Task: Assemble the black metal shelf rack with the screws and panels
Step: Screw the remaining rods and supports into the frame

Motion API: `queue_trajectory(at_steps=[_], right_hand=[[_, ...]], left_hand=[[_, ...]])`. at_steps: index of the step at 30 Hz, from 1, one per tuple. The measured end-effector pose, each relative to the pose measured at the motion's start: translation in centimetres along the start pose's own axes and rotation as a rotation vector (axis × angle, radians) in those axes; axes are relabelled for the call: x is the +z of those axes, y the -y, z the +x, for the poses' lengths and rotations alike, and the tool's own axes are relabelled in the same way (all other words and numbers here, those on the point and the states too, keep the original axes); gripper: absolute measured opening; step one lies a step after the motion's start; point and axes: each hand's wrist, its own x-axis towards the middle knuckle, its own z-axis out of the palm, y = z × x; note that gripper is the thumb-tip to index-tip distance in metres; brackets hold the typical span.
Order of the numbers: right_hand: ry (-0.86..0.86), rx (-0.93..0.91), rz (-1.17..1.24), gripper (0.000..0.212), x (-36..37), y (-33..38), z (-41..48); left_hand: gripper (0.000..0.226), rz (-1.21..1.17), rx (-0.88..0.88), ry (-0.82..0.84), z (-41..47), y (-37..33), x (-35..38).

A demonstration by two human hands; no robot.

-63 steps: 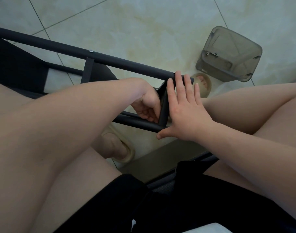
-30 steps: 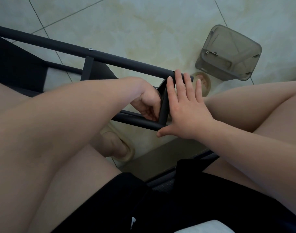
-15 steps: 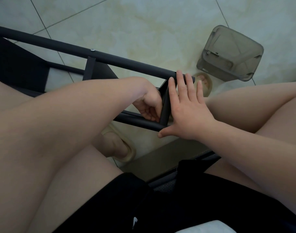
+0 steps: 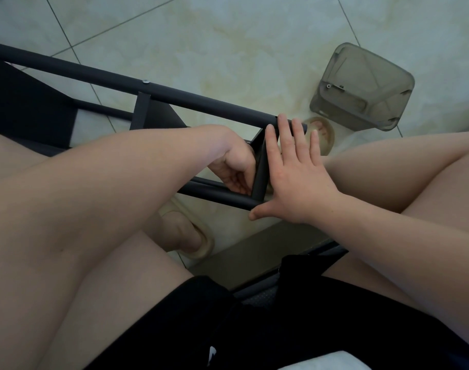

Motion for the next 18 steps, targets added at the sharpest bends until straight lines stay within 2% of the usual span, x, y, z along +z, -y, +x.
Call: queue_trajectory(at_steps=[9,18], right_hand=[[0.0,-0.003,0.002,0.159,0.0,-0.1,0.0],[0.003,-0.003,0.0,0.159,0.1,-0.2,0.2]], left_hand=[[0.031,-0.046,0.079,0.012,0.0,0.5,0.1],[0.026,-0.1,0.099,0.072,-0.1,1.3,-0.2]])
